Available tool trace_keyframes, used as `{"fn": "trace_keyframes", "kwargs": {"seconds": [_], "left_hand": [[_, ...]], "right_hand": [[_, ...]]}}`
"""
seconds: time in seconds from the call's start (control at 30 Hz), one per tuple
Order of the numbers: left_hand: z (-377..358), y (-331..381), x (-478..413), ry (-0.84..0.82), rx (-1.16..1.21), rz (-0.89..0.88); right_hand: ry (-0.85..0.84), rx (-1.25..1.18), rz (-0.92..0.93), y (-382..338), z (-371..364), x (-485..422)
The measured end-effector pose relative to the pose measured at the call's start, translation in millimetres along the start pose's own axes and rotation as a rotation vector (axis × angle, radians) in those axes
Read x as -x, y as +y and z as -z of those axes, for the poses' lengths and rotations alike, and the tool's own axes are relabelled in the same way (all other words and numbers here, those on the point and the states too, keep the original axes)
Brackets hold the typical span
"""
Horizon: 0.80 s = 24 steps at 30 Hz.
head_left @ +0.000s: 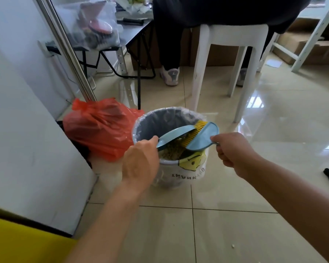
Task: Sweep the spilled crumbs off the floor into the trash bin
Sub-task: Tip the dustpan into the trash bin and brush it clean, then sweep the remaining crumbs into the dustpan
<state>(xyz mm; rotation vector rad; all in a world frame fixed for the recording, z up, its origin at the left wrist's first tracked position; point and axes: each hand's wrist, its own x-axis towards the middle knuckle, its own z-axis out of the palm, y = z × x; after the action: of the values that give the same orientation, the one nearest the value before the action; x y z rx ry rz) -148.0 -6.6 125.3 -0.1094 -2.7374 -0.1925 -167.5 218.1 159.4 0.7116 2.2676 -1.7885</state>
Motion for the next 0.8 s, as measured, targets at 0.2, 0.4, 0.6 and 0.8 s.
{"fn": "trace_keyframes", "kwargs": {"seconds": [0.2,0.4,0.6,0.8], "left_hand": [[22.4,12.7,59.1,-0.054,0.100,0.064],[45.3,11.9,91.8,0.031,0.437,0.249],[70.0,28.4,157.4,0.065,0.861,0.593],[65.8,49.8,250.5,0.137,1.030,0.818]], "right_hand": [[-0.148,0.069,0.026,18.2,26.2,28.0],[-0.146,-0.251,0.068,48.0,57.8,70.8],[-0.147,-0.472,-0.145,127.9,102.1,125.8],[-0.226,-0.068,-0.349,225.0,13.8,117.7]]}}
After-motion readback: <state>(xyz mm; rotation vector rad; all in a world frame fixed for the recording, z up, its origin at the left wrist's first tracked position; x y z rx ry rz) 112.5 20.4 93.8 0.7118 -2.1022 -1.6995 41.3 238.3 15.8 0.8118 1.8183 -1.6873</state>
